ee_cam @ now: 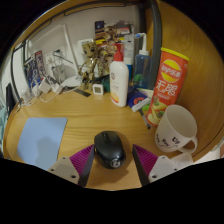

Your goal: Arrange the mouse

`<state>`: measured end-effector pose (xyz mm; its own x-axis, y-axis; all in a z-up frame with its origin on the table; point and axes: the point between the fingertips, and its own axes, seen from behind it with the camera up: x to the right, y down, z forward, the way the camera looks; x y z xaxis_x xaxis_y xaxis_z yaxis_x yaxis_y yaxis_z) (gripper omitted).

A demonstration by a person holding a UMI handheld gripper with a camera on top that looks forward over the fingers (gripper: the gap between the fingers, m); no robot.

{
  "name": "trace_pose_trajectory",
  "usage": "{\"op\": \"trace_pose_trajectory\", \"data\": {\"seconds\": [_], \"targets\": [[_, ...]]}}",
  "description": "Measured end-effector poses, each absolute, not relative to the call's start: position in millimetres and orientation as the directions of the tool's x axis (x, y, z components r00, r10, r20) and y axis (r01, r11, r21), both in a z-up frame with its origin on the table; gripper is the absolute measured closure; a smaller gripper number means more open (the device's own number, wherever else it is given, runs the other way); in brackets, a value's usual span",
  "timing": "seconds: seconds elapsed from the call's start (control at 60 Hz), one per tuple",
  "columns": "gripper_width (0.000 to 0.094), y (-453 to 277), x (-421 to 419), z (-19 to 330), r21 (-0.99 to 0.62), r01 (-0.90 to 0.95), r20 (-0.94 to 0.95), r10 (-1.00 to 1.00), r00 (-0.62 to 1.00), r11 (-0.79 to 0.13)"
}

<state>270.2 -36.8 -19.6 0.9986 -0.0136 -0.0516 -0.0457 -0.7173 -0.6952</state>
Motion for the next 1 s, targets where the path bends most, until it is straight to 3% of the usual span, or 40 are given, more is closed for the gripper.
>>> {"op": "trace_pose_trajectory", "data": {"seconds": [0.25, 0.433, 0.6, 0.75, 0.85, 1.0], "targets": [[0.0432, -15.0, 283.3, -19.8, -0.702, -0.049, -0.046, -0.024, 0.999, -0.71], [0.0494, -15.3, 280.5, -19.8, -0.701, -0.036, -0.053, 0.001, 0.999, -0.712], [0.0638, -15.1, 280.1, -20.1, -0.696, -0.039, -0.048, -0.008, 0.999, -0.717], [0.0639, -17.1, 279.5, -18.1, -0.682, -0.06, -0.037, -0.048, 0.998, -0.729], [0.0639, -11.4, 273.2, 18.1, -0.72, -0.081, -0.039, -0.077, 0.996, -0.689], [0.064, 15.9, 242.5, 128.5, -0.826, -0.107, -0.058, -0.105, 0.993, -0.554]]}}
